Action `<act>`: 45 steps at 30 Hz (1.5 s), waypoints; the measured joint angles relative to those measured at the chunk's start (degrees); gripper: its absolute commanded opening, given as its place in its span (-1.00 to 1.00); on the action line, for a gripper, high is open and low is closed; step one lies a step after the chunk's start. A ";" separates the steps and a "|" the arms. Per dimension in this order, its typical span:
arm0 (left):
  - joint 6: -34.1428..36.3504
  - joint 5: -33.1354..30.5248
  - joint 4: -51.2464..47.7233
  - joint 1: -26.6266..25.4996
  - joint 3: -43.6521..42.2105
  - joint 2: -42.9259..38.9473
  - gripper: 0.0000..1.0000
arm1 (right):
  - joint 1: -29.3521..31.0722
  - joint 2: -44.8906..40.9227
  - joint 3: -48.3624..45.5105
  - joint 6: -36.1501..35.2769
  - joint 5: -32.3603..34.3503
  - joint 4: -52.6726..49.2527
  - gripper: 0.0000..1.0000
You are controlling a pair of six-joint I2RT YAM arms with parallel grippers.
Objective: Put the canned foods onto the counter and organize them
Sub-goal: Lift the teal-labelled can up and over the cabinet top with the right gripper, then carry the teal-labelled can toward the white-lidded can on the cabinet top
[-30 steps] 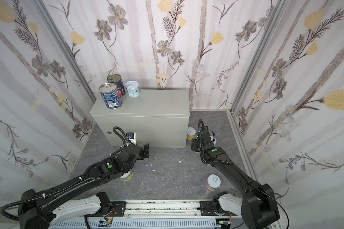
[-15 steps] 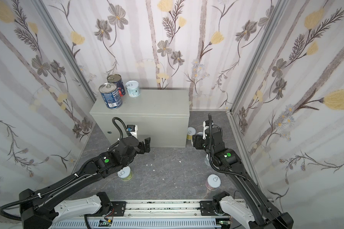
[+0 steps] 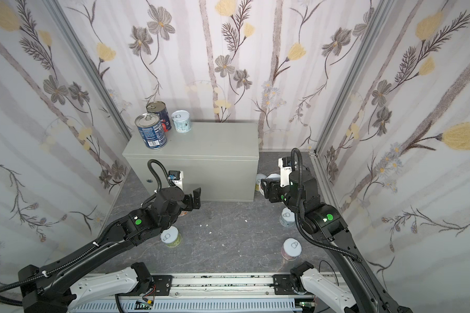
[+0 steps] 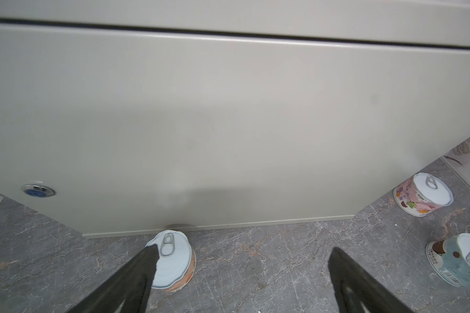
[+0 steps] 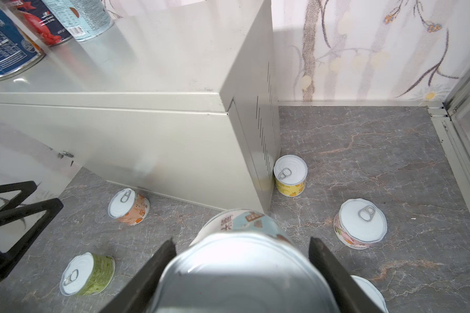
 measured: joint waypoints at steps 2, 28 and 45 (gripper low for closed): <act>0.15 0.11 -1.20 0.00 1.22 0.11 1.00 | 0.57 0.72 1.97 -0.44 -0.44 -0.33 -0.04; 3.30 -0.33 -3.52 -0.02 1.36 5.70 1.00 | 10.64 32.72 45.51 -7.76 4.50 -13.29 -0.02; 3.10 3.02 -2.14 -0.02 -1.81 5.03 1.00 | 12.68 50.14 61.83 -9.81 8.46 -19.74 0.04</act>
